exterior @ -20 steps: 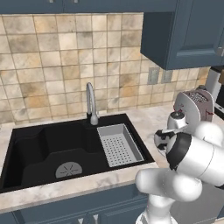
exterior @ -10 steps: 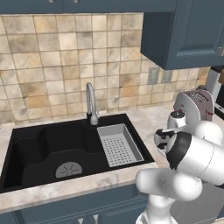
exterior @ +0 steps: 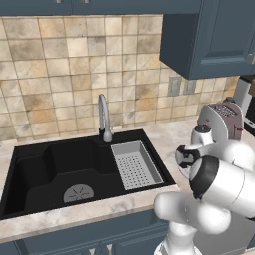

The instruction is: Pick the hotdog bun from the counter and place it in the microwave. Then turn on the microwave.

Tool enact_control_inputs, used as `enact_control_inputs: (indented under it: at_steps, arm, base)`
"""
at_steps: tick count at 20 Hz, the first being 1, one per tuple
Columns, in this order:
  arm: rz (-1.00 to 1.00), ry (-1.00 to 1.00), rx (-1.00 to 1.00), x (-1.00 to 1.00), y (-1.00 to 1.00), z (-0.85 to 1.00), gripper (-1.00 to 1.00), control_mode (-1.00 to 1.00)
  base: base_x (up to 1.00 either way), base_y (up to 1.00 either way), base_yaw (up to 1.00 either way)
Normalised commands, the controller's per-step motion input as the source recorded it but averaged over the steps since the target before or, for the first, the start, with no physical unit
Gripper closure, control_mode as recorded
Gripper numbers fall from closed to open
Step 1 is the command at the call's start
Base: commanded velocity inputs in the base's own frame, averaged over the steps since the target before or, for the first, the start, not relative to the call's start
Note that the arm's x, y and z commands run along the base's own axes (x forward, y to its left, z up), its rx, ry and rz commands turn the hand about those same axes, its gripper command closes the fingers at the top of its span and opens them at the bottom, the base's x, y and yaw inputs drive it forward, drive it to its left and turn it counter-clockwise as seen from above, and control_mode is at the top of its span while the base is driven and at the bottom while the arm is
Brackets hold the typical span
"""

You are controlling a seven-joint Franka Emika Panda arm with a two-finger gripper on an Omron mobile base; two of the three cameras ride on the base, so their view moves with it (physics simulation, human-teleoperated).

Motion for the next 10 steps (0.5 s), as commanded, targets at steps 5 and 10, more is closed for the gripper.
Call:
enact_control_inputs:
  at_steps: [5,10]
  arm:
    - [0.15,-0.02,0.0,-0.22,0.01,0.45,1.0,-1.0]
    - [0.14,0.0,0.02,-0.07,0.0,0.49,1.0,-1.0]
  base:
    - [0.0,0.0,0.0]
    - [0.0,0.0,0.0]
